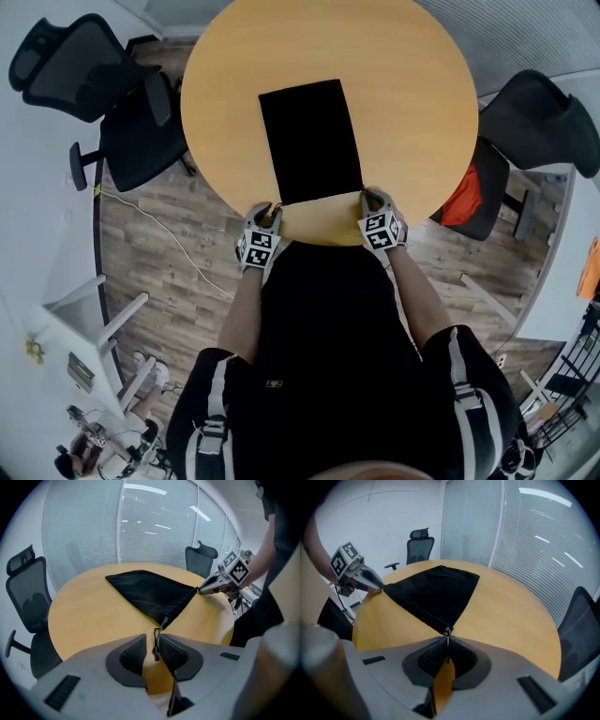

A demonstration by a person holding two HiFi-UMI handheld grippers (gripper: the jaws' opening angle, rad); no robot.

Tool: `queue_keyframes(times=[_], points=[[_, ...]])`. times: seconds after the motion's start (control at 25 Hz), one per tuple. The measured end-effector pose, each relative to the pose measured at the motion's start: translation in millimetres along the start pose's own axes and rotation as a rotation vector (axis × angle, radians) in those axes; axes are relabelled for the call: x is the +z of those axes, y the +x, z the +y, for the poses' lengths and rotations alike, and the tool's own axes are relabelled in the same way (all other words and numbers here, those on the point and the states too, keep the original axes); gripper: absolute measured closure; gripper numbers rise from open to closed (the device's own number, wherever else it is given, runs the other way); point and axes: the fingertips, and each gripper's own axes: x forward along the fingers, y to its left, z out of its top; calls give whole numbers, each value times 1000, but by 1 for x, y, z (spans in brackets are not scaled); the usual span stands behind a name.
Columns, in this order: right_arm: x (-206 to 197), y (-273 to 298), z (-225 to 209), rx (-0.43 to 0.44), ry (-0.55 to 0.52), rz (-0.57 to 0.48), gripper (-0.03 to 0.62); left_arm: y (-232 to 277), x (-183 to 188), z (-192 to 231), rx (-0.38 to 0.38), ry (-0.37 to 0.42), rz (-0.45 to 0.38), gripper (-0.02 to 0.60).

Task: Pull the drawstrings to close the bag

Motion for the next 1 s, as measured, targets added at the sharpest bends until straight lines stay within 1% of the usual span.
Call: queue_keyframes(times=[0.08,0.2,0.28,0.36,0.52,0.64,0.8,1.0], points=[[1,2,1,-7,9,7,520,1,-2,2,-10,0,15,545],[0,2,1,-7,4,25,522,4,-3,1,-29,29,34,554],[4,0,-1,-11,-18,18,522,3,0,0,-23,37,36,557],[8,-5,-3,-18,-39,-4,523,-1,2,0,-8,28,34,558],[22,-22,-18,-47,-42,-71,523,-16,25,-3,15,-17,-48,558],[38,-43,-28,-73,-63,-132,523,-35,37,-8,36,-25,-96,558],[64,-76,-48,-124,-113,-225,523,-64,64,-10,97,5,-173,558],[93,-122,-68,-188,-171,-342,523,-105,108,-8,195,66,-268,558]])
